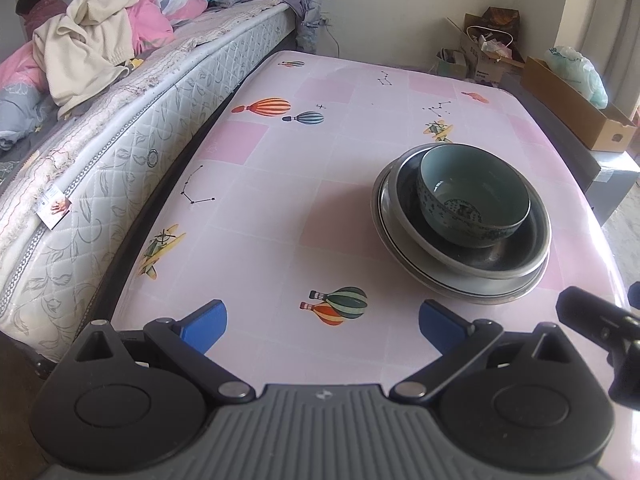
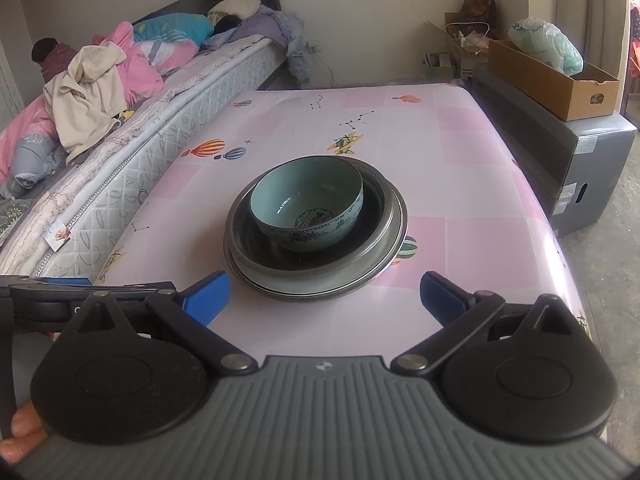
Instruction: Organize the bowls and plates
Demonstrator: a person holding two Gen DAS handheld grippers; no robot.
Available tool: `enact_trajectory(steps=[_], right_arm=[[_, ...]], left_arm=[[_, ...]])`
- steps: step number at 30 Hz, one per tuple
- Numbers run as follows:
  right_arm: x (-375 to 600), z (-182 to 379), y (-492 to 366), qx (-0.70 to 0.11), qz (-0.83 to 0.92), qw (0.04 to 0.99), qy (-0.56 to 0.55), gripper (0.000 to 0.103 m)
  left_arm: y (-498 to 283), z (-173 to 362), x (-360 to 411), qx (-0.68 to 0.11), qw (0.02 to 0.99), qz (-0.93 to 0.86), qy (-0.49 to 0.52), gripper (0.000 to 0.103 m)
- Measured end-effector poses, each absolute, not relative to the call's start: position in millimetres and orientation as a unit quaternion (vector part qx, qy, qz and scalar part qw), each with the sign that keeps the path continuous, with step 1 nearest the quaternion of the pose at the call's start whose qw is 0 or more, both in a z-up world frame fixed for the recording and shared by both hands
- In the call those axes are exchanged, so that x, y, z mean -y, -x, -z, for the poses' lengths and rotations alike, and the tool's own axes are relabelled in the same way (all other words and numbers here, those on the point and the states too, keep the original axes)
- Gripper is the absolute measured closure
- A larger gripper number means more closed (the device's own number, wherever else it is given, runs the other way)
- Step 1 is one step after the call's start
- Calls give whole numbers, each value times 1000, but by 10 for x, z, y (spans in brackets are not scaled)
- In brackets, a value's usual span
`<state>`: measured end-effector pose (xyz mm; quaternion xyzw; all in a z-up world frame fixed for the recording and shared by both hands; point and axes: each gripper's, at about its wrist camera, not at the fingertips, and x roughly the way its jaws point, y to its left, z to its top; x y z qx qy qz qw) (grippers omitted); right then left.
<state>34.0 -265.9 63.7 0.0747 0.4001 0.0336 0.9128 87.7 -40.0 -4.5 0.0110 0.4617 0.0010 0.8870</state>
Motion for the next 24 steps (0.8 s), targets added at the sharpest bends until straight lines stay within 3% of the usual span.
enact_trajectory(steps=[24], right_arm=[[2749, -564, -316, -424, -30, 901, -84, 2]], left_arm=[[-811, 145, 498, -483, 875, 21, -14, 0]])
